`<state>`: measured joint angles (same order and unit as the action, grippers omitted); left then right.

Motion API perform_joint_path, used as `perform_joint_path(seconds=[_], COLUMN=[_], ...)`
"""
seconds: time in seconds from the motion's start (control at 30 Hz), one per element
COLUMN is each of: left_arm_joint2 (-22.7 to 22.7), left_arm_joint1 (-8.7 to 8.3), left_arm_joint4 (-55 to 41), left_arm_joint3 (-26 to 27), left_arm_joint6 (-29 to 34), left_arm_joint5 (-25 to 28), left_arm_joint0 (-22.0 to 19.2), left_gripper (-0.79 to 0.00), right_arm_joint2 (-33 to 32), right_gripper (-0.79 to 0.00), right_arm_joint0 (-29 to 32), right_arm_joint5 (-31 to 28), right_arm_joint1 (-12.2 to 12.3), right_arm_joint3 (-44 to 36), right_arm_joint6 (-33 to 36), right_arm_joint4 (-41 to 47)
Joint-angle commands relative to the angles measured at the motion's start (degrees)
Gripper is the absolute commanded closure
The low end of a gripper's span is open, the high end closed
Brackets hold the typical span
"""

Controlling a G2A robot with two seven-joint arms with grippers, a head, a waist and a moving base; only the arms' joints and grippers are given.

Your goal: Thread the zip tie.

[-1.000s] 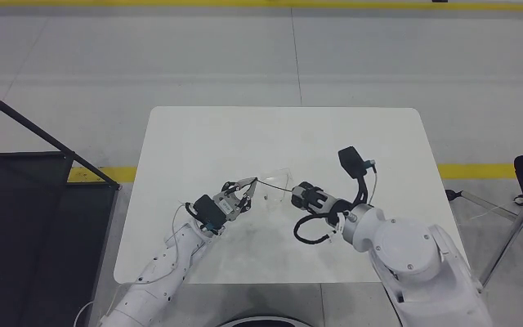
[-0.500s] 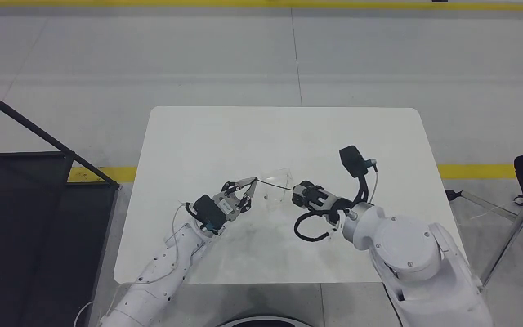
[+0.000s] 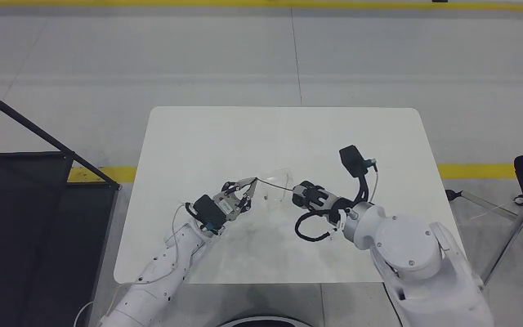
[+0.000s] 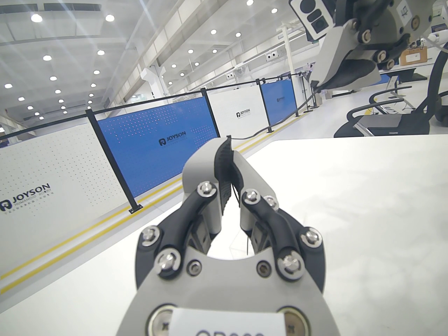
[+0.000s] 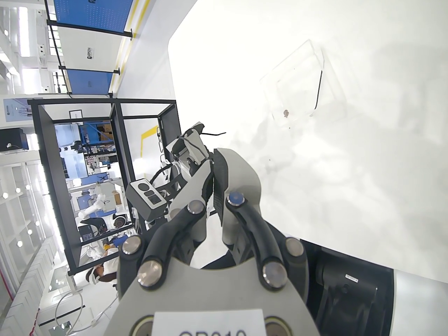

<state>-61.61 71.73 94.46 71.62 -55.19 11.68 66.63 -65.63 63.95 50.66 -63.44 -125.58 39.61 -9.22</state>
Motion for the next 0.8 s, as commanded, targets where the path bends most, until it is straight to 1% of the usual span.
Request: perform_joint_path(seconds=[0.0,0.33,0.6,0.77], left_arm_joint2=[0.0,0.0,0.0,0.0], left_arm_joint1=[0.0,0.0,0.0,0.0], left_arm_joint4=[0.0,0.0,0.0,0.0], left_arm_joint3=[0.0,0.0,0.0,0.0], left_arm_joint6=[0.0,0.0,0.0,0.0], left_arm_joint5=[0.0,0.0,0.0,0.0], left_arm_joint0=[0.0,0.0,0.0,0.0], left_gripper=[0.0,0.0,0.0,0.0], right_arm_joint2=[0.3,0.4,0.3,-0.3], right_gripper=[0.0,0.0,0.0,0.0], right_arm_joint0=[-0.3,-1.1,-0.6,0.1], right_arm_joint5=[0.1,0.2,-1.9,-4.2], right_arm_joint1=[0.0,0.0,-0.2,-0.5], right_arm_joint3=[0.1,0.6,0.4,0.6], right_arm_joint6=[0.0,-0.3,-1.5,-3.2], right_arm_joint4=[-0.1,1.4,3.3,6.4])
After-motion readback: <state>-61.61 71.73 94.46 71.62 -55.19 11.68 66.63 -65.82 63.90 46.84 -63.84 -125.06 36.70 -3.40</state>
